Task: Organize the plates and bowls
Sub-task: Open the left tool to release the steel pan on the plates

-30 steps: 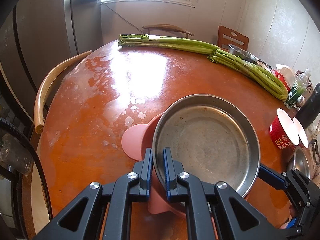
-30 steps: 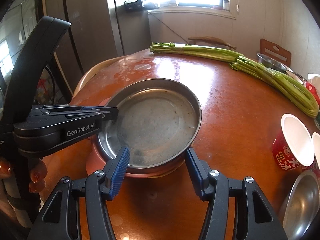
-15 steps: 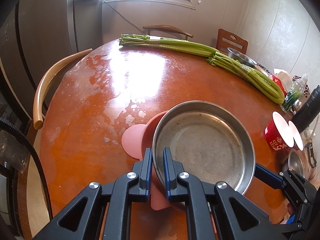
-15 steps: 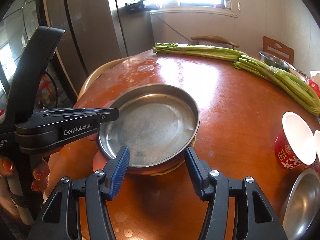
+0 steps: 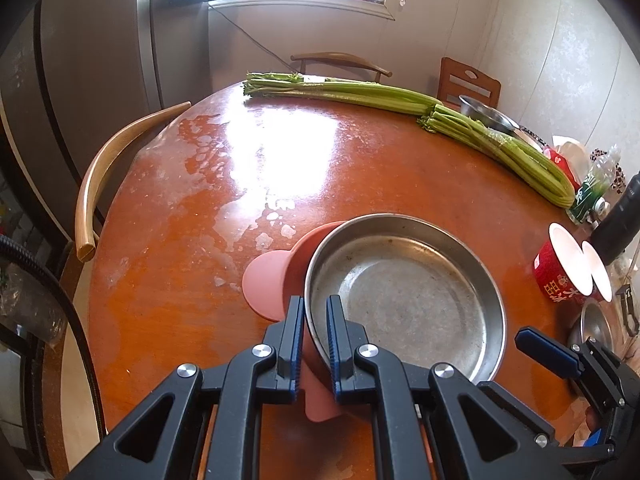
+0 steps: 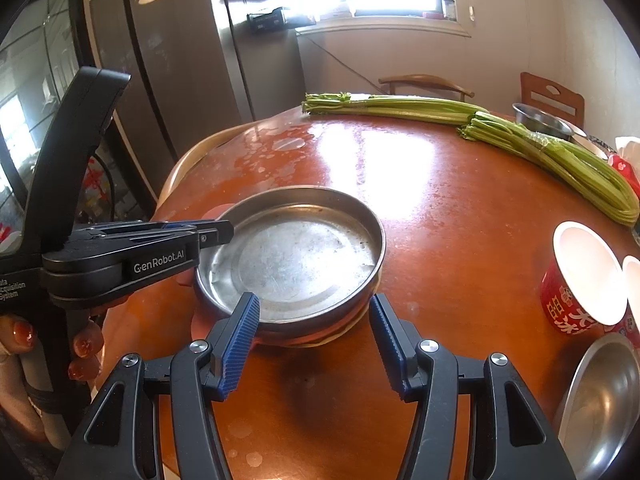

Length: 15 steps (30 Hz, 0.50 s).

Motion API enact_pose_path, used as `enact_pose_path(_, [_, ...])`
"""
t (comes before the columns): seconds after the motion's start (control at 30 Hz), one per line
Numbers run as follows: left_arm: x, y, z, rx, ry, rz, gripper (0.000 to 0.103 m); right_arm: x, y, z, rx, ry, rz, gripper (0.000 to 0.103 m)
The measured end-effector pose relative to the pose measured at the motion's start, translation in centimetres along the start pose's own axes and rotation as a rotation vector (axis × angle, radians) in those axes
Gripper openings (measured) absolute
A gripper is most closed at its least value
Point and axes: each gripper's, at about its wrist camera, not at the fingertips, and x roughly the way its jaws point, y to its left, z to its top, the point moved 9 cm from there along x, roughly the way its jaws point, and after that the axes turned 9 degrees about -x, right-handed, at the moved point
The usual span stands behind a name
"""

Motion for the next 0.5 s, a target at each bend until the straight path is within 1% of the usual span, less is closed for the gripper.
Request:
enact_pose_path(0.2, [-0.4,0.4,0.2,-0.023,-0.001,-0.011,0.012,-0.4,-0.3,-0.1,0.018,-0.005,0.0,0.06])
enact_pose_path(0.23, [-0.5,0.4,0.2,-0.027,-0.004,-0.011,0.013,-0.4,-0.3,-0.1,0.02,-0.005,0.0,0.06])
enact_pose_path(0.3, [-0.9,0.6,0.4,-0.029,-0.015,0.003,0.027,-0.6,-0.4,-0.2,0.026,-0.005,0.0,0.06])
enact_pose_path(0.33, [-1.0,0.7,0.4,-0.031,-0.019,0.007,0.036,-0.7,-0.5,-0.2,0.033,-0.008,0.002,0.06])
enact_pose_path(0.5, [-1.7,1.3,0.5,-0.058,-0.029,0.003,0.037,-1.5,-0.8,0.0,0.048,-0.025,0.009,0.06])
